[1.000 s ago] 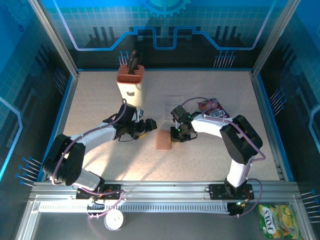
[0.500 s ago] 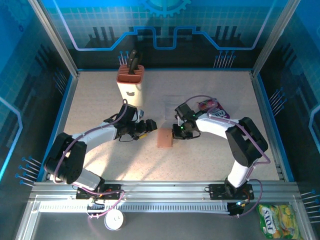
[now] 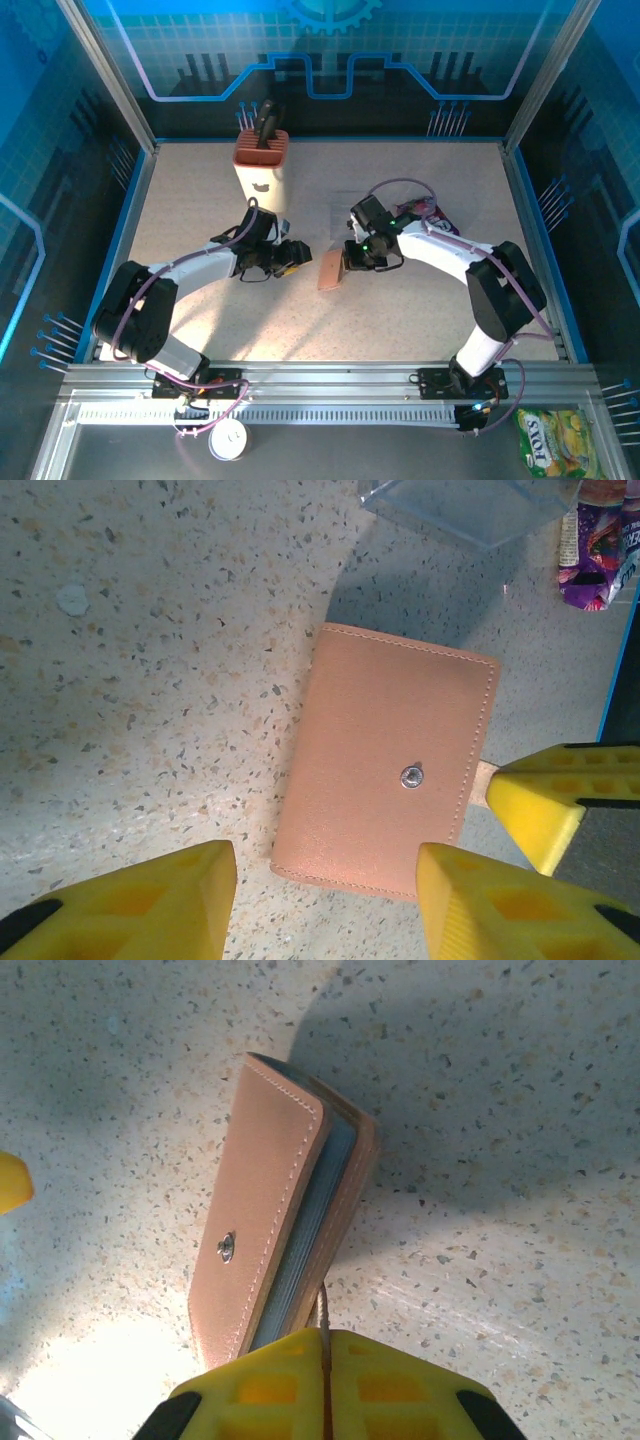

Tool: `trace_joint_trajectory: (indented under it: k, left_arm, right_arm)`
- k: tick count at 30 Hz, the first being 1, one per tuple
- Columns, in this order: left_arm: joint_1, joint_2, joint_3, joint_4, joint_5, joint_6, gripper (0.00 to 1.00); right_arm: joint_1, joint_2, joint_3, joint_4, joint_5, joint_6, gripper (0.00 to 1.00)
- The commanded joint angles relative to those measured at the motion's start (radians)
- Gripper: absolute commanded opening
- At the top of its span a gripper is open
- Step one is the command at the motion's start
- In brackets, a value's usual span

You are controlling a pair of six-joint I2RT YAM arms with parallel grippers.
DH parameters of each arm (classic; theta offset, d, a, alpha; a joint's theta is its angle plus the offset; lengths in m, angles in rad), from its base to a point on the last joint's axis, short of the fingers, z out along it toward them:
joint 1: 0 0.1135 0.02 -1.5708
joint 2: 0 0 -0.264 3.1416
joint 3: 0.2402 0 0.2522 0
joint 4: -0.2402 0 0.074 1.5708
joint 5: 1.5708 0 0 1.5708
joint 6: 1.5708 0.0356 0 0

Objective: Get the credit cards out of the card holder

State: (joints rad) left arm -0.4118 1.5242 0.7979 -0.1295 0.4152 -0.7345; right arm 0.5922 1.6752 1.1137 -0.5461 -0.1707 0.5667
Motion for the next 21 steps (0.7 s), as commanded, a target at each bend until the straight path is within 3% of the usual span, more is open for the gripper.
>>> trace_joint_trajectory:
  k: [1,21]
  left_arm:
    - [-0.007,0.015,0.027,-0.018,-0.003,0.003,0.51]
    - [-0.006,-0.039,-0.012,-0.013,-0.035,0.001,0.52]
  right_arm:
    - [-0.004,-0.026,0.042,-0.044,-0.039,-0.038,0.01]
    - [0.08,0.031,0.222,-0.144,-0.059,-0.13,0.0]
